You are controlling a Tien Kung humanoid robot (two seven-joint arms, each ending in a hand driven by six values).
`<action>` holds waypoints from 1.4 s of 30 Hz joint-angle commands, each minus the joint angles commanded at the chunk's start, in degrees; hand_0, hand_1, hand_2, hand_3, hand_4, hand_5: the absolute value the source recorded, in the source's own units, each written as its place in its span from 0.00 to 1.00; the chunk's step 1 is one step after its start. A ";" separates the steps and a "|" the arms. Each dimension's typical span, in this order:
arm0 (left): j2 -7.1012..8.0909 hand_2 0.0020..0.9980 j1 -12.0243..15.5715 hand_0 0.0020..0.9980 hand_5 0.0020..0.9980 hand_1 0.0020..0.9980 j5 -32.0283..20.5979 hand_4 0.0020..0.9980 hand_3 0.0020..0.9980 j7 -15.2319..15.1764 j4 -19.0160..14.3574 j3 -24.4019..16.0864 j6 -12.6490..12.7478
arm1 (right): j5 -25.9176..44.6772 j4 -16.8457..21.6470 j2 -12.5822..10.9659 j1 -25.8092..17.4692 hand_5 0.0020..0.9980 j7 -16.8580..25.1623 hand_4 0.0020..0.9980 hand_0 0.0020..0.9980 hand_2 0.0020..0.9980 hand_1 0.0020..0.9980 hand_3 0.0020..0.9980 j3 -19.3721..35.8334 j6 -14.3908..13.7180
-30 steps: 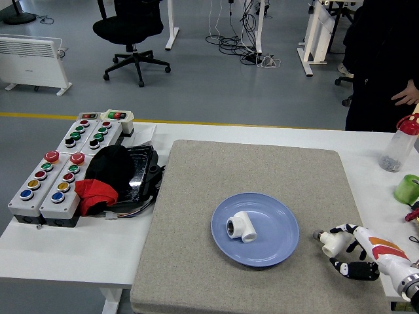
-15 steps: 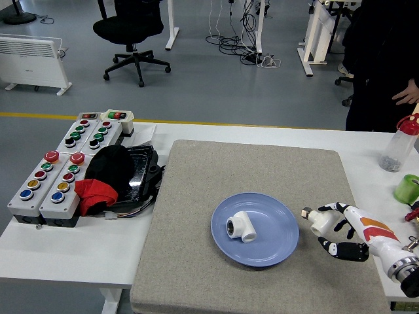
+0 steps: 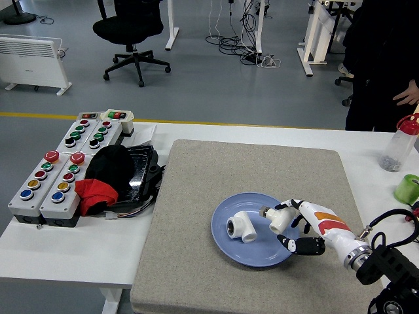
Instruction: Pick pipe place plate twice
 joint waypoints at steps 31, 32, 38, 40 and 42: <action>-0.28 0.71 0.78 0.72 1.00 0.75 0.43 0.40 0.65 0.04 0.00 0.04 -0.17 | -4.57 -6.70 1.70 4.39 0.43 1.82 0.84 1.00 1.00 0.95 1.00 -4.02 1.71; -0.30 0.71 0.79 0.72 1.00 0.75 0.46 0.40 0.65 0.03 0.00 0.08 -0.19 | -4.49 -6.47 1.70 4.21 0.43 1.96 0.84 1.00 1.00 0.95 1.00 -3.59 1.11; -0.31 0.71 0.72 0.72 1.00 0.75 0.64 0.40 0.65 0.00 0.00 -0.04 -0.25 | -1.25 -5.41 1.75 2.93 0.42 2.74 0.81 1.00 1.00 0.94 1.00 -0.33 -4.37; -0.28 0.71 0.64 0.72 1.00 0.75 0.46 0.40 0.65 -0.04 0.00 0.05 -0.25 | 1.57 -5.46 1.80 2.39 0.42 4.30 0.81 1.00 1.00 0.94 1.00 0.71 -7.63; -0.25 0.71 0.54 0.72 1.00 0.75 0.22 0.40 0.65 -0.06 0.00 0.08 -0.20 | 6.41 -5.87 1.97 1.54 0.26 7.40 0.52 0.92 0.97 0.87 0.92 2.16 -12.47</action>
